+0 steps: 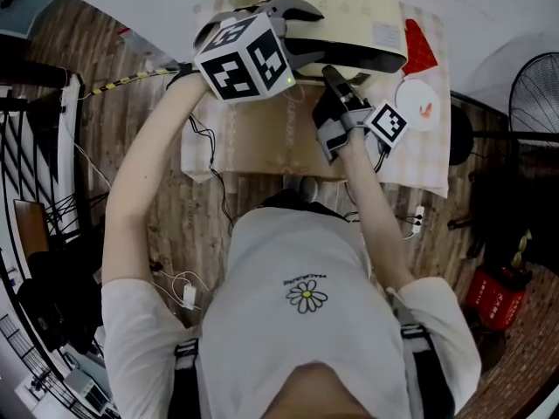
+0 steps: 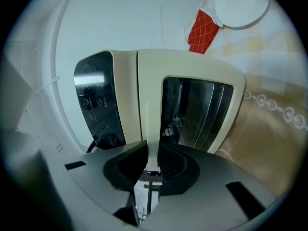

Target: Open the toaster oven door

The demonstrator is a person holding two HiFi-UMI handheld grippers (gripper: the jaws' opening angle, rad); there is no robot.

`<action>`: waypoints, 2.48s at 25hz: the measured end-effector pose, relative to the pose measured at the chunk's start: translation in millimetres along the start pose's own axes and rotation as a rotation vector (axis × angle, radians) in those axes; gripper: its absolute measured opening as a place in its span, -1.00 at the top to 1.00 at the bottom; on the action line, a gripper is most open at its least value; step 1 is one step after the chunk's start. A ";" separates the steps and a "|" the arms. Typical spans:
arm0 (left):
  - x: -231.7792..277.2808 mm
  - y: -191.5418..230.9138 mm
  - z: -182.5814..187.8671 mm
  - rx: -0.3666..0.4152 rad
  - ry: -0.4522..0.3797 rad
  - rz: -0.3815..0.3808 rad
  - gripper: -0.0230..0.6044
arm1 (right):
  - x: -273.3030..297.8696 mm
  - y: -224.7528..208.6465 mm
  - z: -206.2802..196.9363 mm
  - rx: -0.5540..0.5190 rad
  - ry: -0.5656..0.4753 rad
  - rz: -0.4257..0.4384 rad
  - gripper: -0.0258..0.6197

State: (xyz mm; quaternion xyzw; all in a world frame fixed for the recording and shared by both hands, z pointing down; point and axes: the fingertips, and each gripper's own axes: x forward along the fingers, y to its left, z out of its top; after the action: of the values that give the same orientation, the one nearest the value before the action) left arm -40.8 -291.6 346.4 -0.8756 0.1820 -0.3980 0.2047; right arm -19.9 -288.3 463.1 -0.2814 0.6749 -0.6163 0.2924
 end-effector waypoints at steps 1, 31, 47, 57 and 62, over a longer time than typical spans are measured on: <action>0.6 -1.0 -0.2 0.003 -0.003 -0.001 0.22 | -5.2 -0.5 -4.7 0.006 0.008 0.005 0.74; -0.7 -2.7 -0.2 0.019 -0.009 0.007 0.22 | -68.3 -36.8 -47.6 -0.001 0.037 -0.098 0.70; -3.3 -2.6 1.8 0.018 -0.009 0.010 0.22 | -93.6 -56.6 -66.6 0.031 0.058 -0.165 0.73; -2.2 -2.5 1.1 0.015 -0.007 0.010 0.22 | -100.7 -67.3 -71.7 0.029 0.071 -0.180 0.75; -1.8 -2.4 1.3 0.017 -0.008 0.010 0.22 | -104.0 -72.8 -73.5 0.029 0.083 -0.194 0.76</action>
State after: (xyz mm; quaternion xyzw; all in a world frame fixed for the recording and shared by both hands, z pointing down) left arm -40.5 -288.4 345.7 -0.8745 0.1823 -0.3947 0.2149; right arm -3.3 -168.2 545.8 -0.3153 0.6470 -0.6626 0.2071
